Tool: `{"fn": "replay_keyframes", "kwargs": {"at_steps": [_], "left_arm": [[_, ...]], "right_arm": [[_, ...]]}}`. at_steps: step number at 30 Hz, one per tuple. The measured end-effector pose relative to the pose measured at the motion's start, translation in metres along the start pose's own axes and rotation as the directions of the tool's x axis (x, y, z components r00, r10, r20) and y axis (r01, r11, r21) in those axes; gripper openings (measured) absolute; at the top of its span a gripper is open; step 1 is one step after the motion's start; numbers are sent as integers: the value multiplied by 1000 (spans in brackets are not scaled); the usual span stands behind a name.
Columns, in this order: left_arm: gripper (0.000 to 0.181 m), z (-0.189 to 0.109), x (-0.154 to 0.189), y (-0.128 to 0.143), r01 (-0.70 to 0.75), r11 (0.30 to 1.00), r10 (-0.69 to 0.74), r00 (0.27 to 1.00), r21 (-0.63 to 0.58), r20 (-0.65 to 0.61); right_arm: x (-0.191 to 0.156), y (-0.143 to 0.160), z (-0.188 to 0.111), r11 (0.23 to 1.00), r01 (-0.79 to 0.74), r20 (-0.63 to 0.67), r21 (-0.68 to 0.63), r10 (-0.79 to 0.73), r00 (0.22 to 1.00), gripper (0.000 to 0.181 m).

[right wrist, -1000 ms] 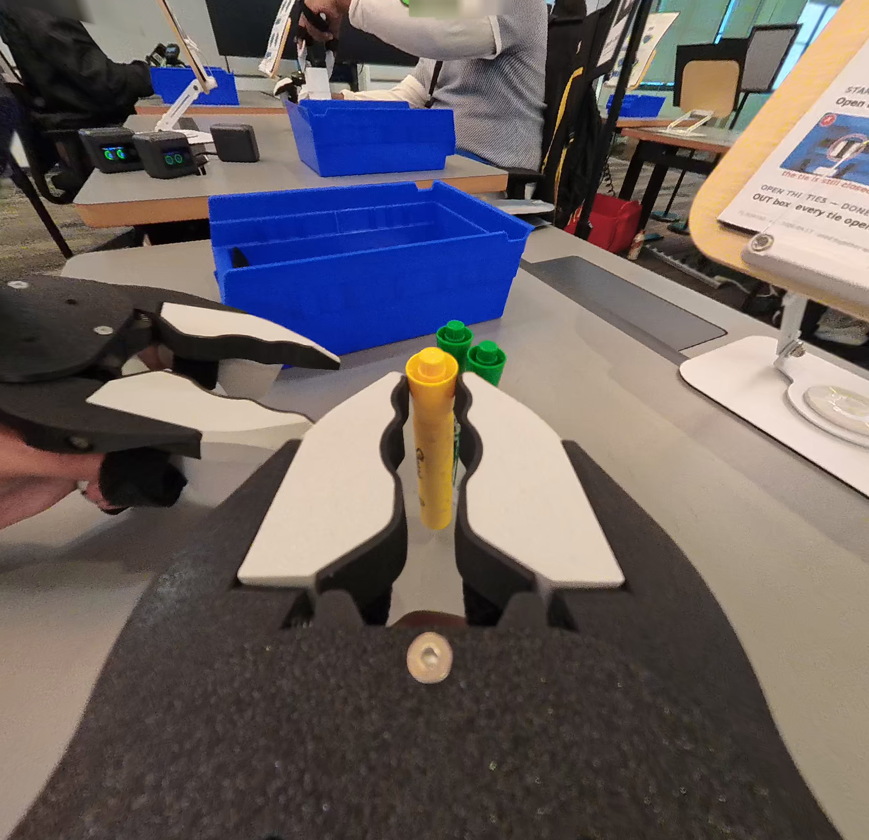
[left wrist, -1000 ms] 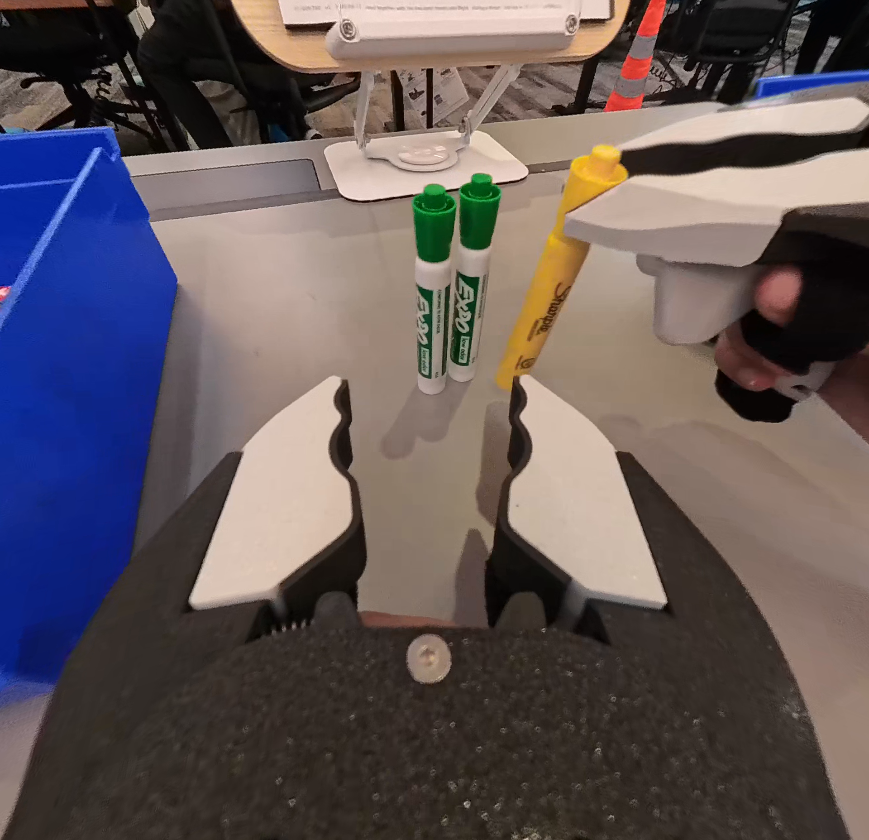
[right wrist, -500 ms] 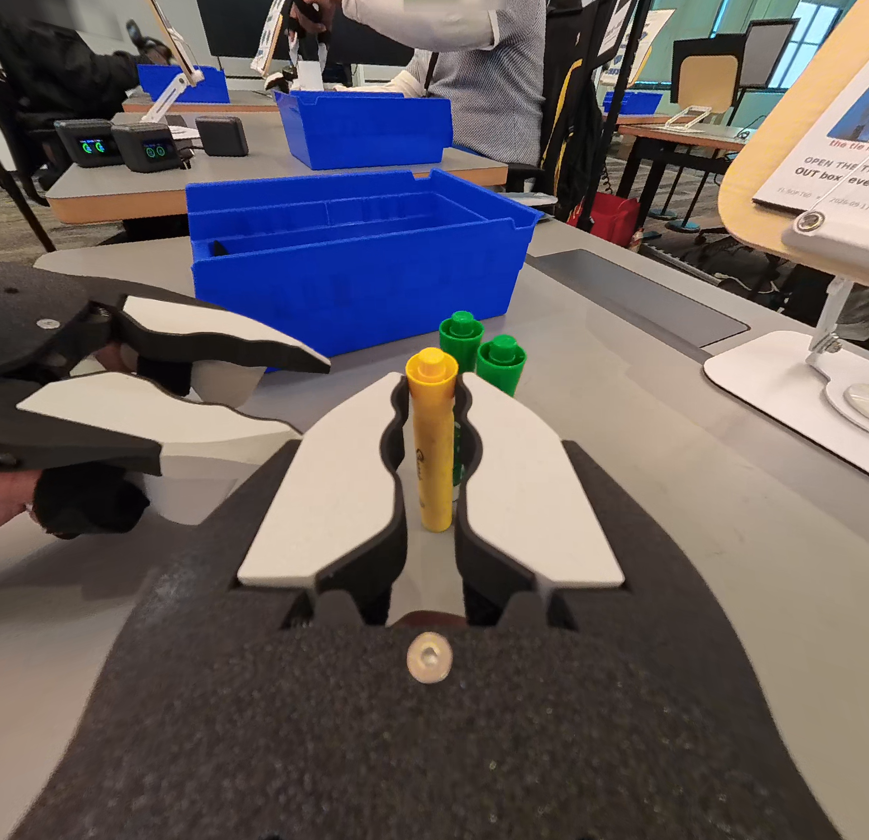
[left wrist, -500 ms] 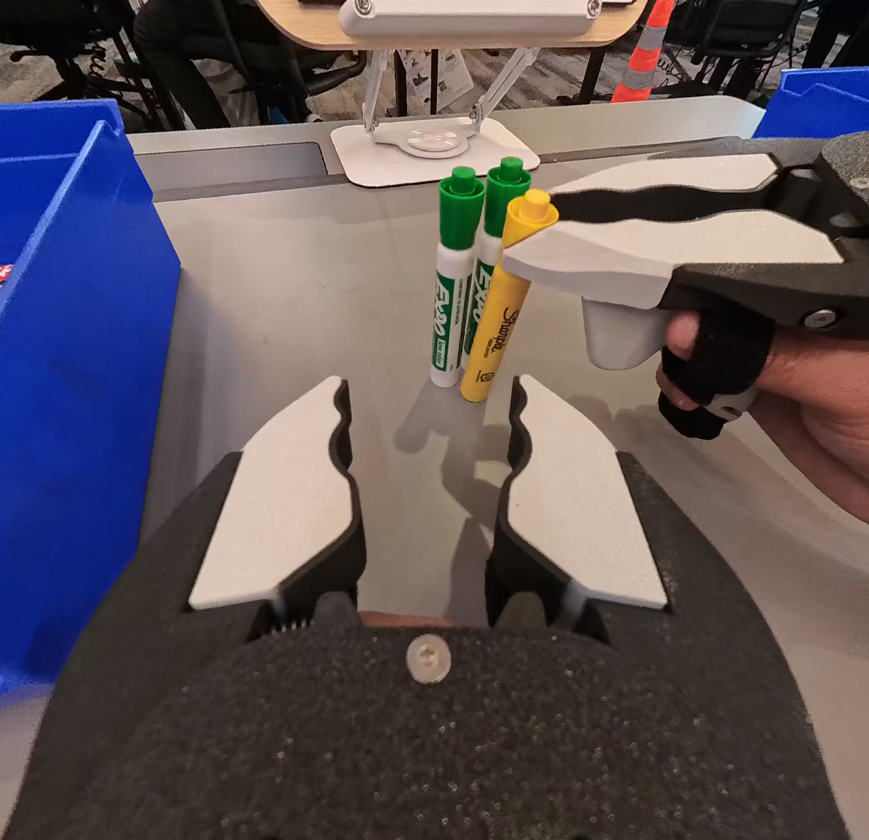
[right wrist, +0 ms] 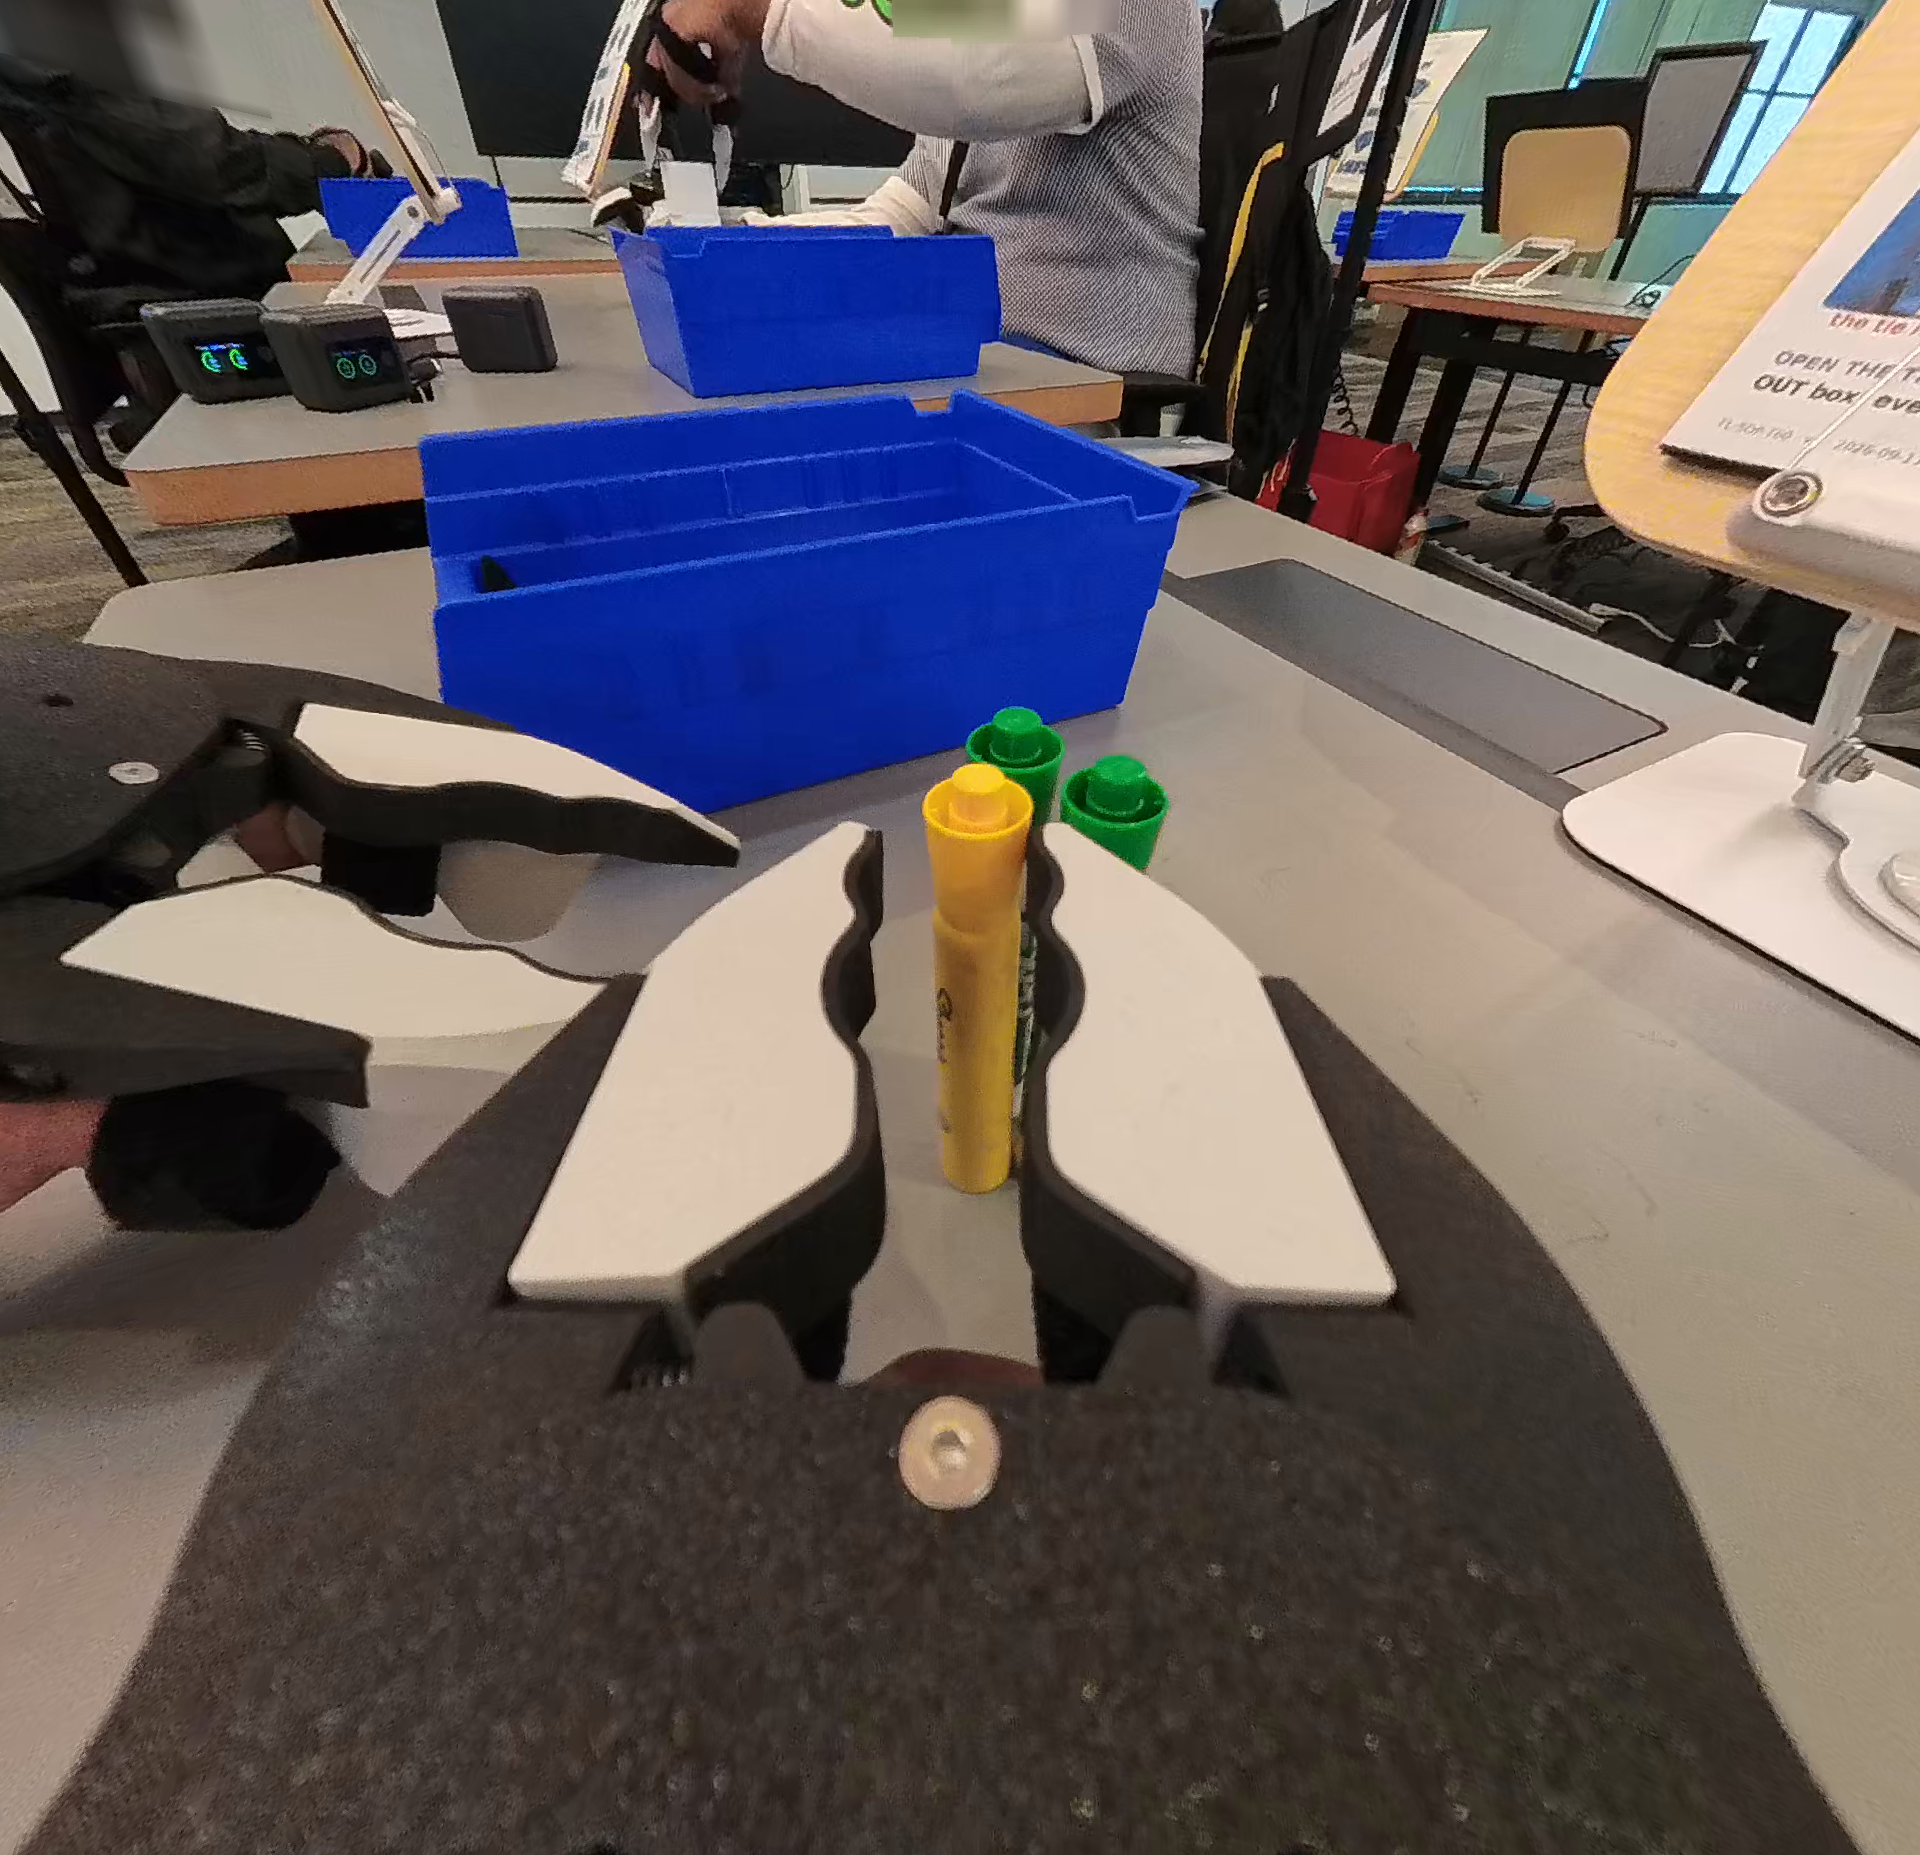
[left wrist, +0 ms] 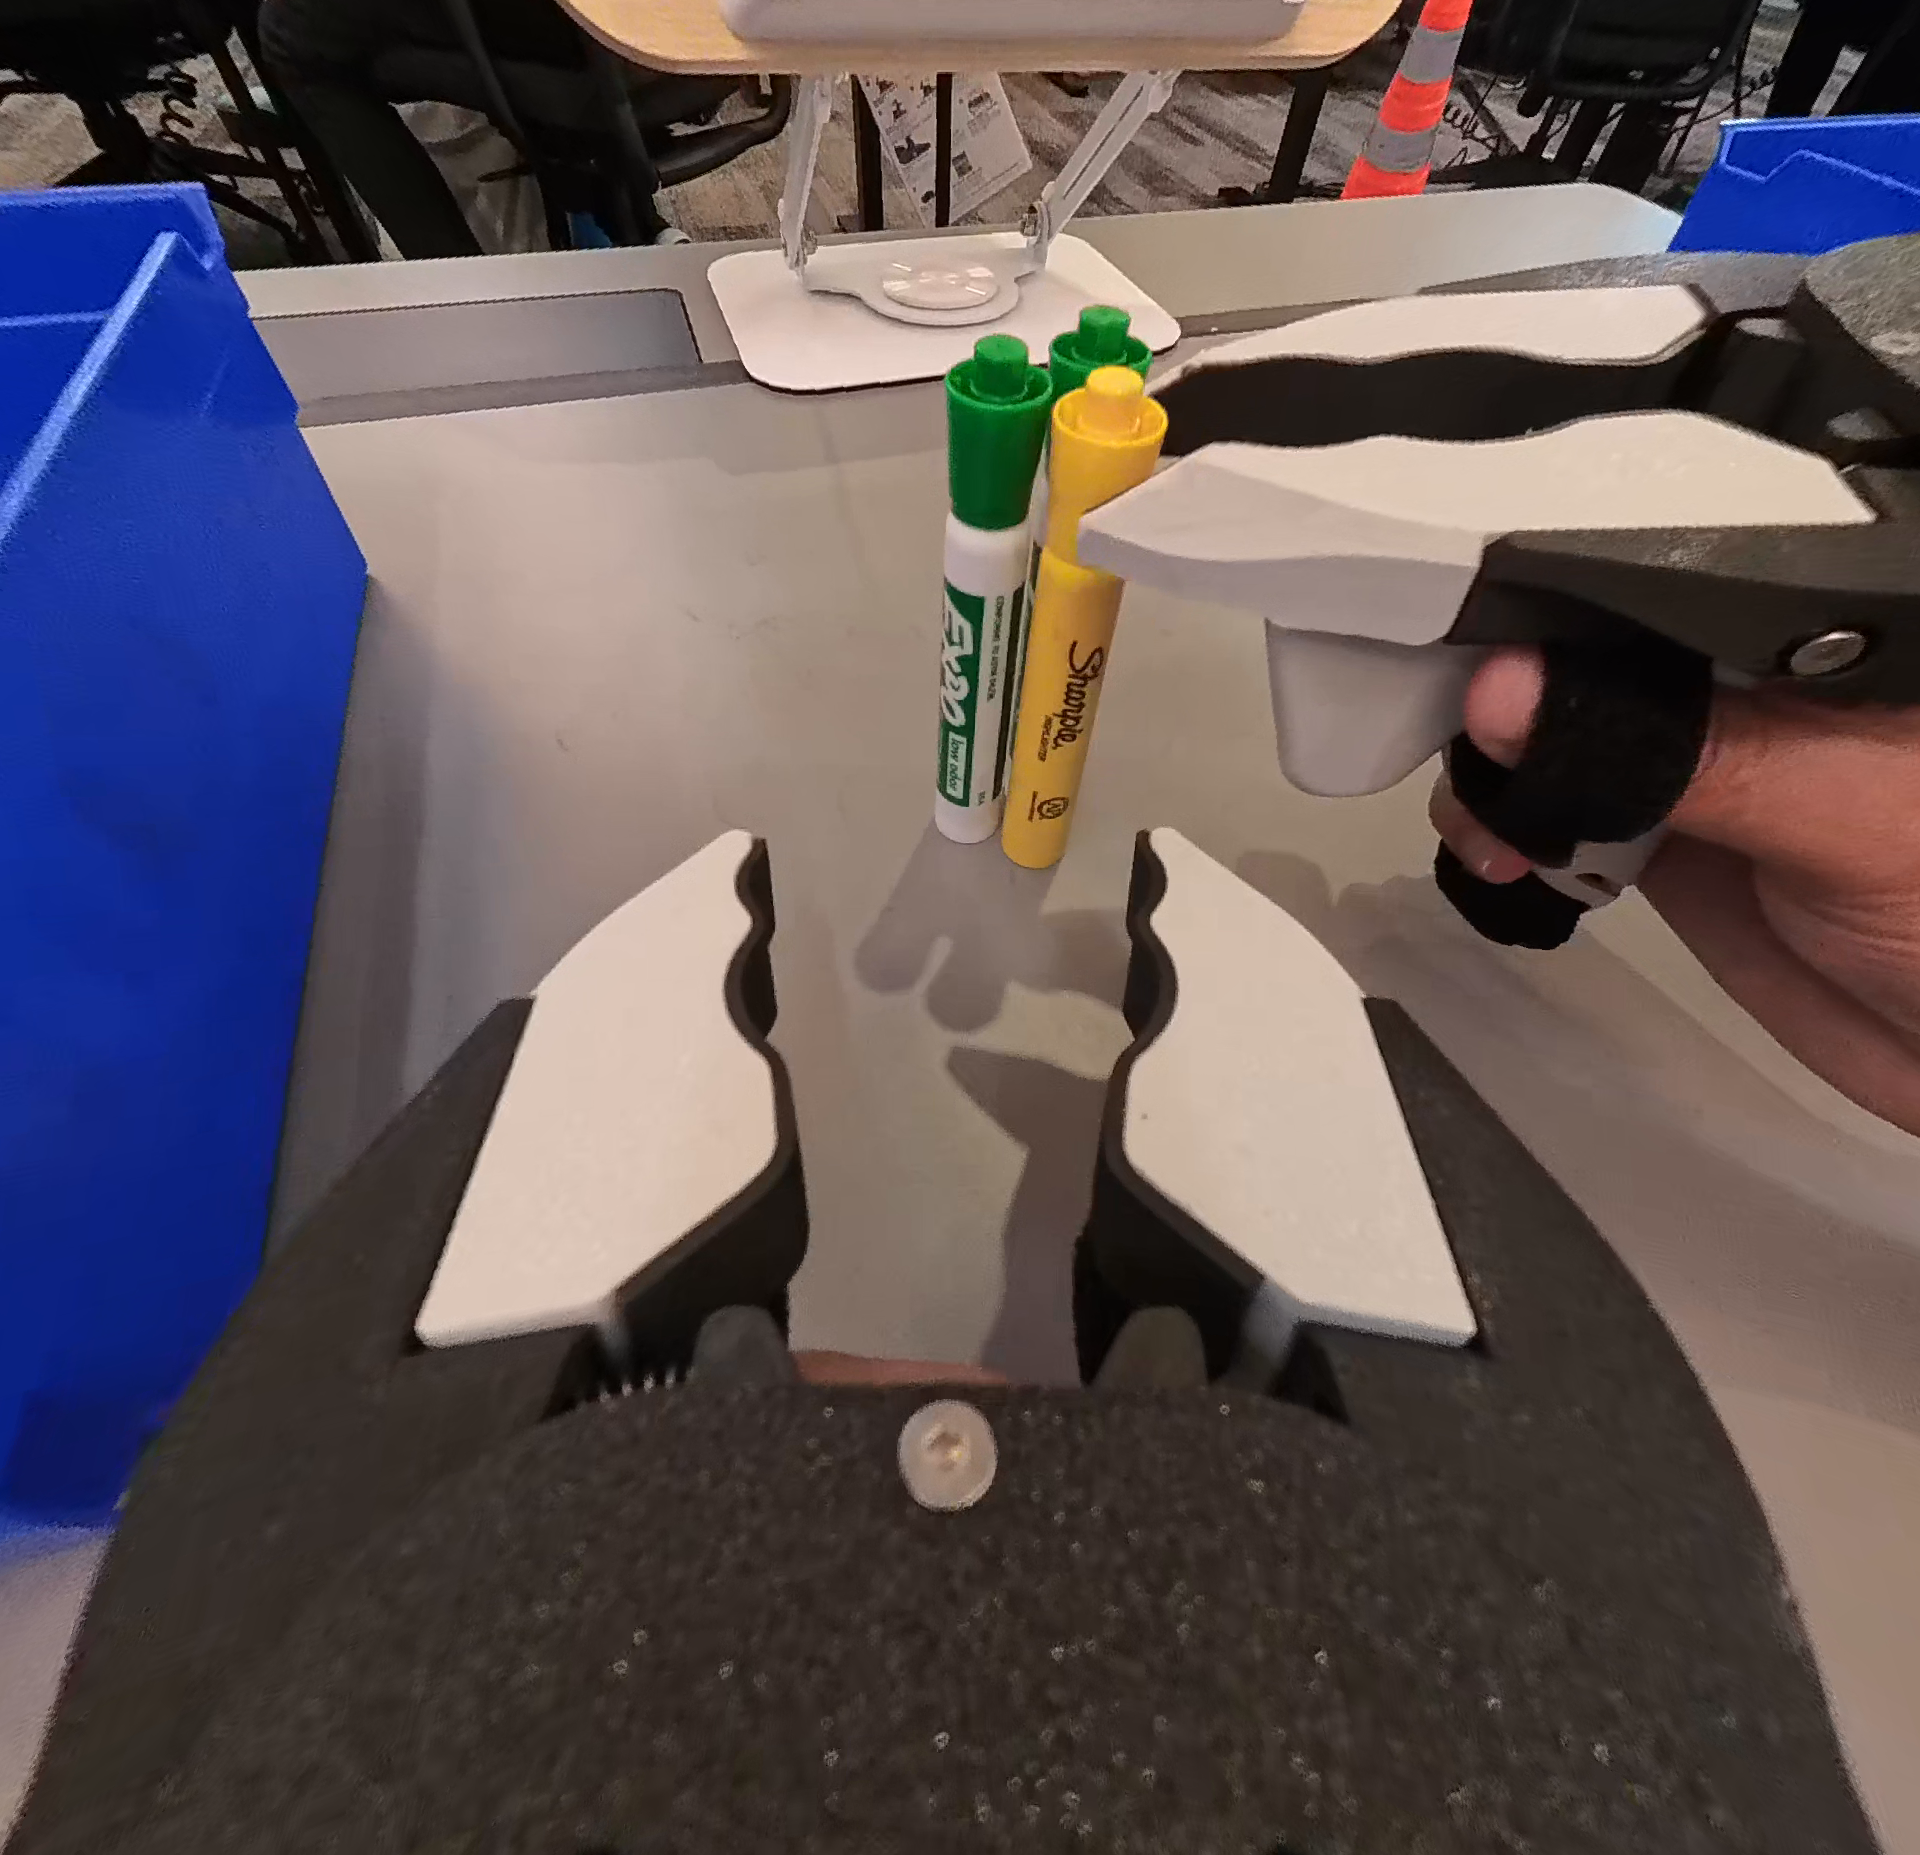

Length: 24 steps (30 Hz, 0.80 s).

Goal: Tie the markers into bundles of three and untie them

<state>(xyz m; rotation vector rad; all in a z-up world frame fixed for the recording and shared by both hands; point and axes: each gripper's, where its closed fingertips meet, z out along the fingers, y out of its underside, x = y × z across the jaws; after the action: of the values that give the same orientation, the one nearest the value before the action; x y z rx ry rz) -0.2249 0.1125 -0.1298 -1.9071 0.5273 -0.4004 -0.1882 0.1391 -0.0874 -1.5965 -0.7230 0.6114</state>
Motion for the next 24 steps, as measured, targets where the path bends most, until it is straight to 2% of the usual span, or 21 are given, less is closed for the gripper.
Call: {"fn": "replay_keyframes", "kwargs": {"at_steps": [8, 11, 14, 17, 19, 24], "left_arm": [[65, 1, 3, 2, 5, 1000, -5, 1000, -9, -12], [65, 2, 5, 3, 2, 1000, -3, 1000, -11, -14], [65, 2, 5, 3, 3, 1000, -3, 1000, -11, -15], [65, 2, 5, 3, 3, 1000, -3, 1000, -13, -17], [65, 1, 5, 3, 4, 1000, -4, 1000, -13, -18], [65, 1, 7, 3, 1, 1000, -1, 1000, -15, -26]], "right_arm": [[1, -19, -19, 997, 33, 1, 63, -34, 999, 31], [9, -11, -22, 999, 8, 9, 40, -9, 1000, 48], [13, 11, -16, 999, -38, 20, -39, 39, 999, 68], [11, 25, -9, 995, -57, 42, -87, 61, 997, 68], [11, 32, -4, 991, -49, 41, -124, 54, 998, 60], [12, 34, 0, 987, -53, 55, -154, 63, 997, 52]]}}
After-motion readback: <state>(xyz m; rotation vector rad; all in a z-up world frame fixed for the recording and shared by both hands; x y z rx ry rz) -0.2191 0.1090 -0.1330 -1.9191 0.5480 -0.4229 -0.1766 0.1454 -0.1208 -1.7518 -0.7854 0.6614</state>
